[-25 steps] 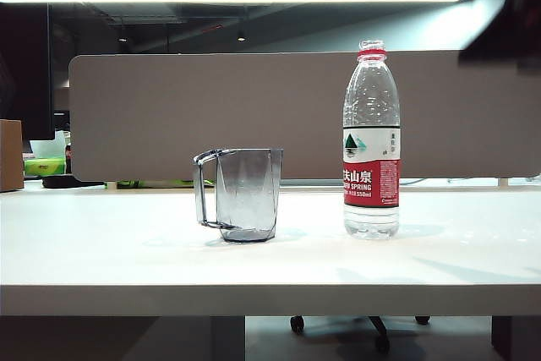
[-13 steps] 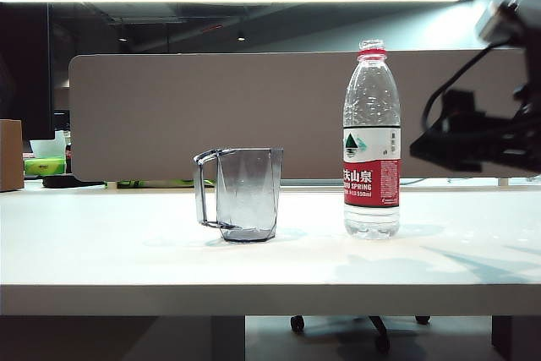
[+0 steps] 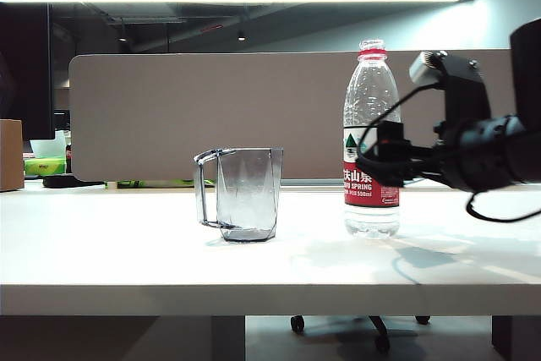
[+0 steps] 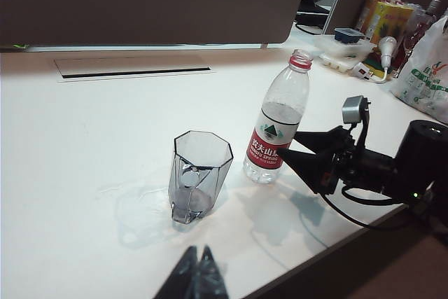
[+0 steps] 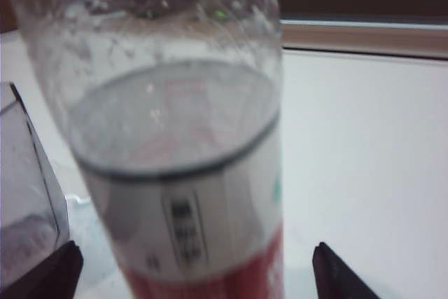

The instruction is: Pick up the mineral water bottle on the table and pour water into the mug until it's half full.

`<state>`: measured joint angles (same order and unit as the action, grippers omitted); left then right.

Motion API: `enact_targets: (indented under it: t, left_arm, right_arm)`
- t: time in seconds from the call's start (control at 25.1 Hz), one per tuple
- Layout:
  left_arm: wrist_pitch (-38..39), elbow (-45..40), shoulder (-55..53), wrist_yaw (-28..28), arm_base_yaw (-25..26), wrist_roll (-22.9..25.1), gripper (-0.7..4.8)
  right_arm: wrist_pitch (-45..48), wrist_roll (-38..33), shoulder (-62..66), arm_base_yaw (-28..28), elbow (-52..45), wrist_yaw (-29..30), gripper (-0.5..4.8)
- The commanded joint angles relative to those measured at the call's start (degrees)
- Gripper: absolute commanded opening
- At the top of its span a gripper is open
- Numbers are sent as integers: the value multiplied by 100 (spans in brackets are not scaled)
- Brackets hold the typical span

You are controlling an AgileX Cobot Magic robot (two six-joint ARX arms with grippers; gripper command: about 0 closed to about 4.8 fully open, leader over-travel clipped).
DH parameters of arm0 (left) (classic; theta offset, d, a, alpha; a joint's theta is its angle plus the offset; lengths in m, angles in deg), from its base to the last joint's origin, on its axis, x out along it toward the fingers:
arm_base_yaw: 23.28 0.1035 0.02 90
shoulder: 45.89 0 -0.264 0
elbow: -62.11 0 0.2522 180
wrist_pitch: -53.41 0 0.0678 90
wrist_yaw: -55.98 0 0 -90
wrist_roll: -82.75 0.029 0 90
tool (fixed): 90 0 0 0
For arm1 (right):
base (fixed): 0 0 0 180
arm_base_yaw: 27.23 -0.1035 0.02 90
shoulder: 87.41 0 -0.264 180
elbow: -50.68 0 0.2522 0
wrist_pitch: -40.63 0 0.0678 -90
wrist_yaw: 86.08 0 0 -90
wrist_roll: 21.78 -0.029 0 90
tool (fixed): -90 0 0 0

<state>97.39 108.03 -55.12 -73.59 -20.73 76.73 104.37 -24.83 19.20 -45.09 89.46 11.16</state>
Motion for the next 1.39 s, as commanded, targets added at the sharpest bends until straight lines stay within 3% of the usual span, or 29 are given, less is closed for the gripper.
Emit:
enact_targets:
  t: [0.04,0.44,0.52,0.72,0.84,0.92,1.11,1.31,1.39]
  left_arm:
    - [-70,22,9,-28,-4,4,-5]
    - [-68,24,20,-28,-4,4,-5]
    - [-68,22,20,-28,-4,2,-5]
    - [-68,22,20,-28,-4,2,-5]
    - [-68,24,20,-28,-4,4,-5]
    - [-68,22,20,-28,-4,2,-5]
    - [-70,22,20,-28,-4,2,-5]
    - [-68,22,20,-28,-4,2,-5]
    - [-68,22,22,-28,-4,4,-5]
  right_arm:
    - [-61,-20,57,-11,306,76,479]
    - [-588,-127,352,-13,1071,299,479]
    - [-592,-127,356,-13,1071,304,410]
    - [-592,-127,356,-13,1071,299,295]
    - [-592,-127,356,-13,1073,302,281]
    - [-590,-125,354,-13,1073,323,197]
    - [-813,-101,236,-13,1073,341,198]
    - [-1921,769,-411,-15,1099,326,198]
    - [-3283,1696,-1082,-17,1325,109,198]
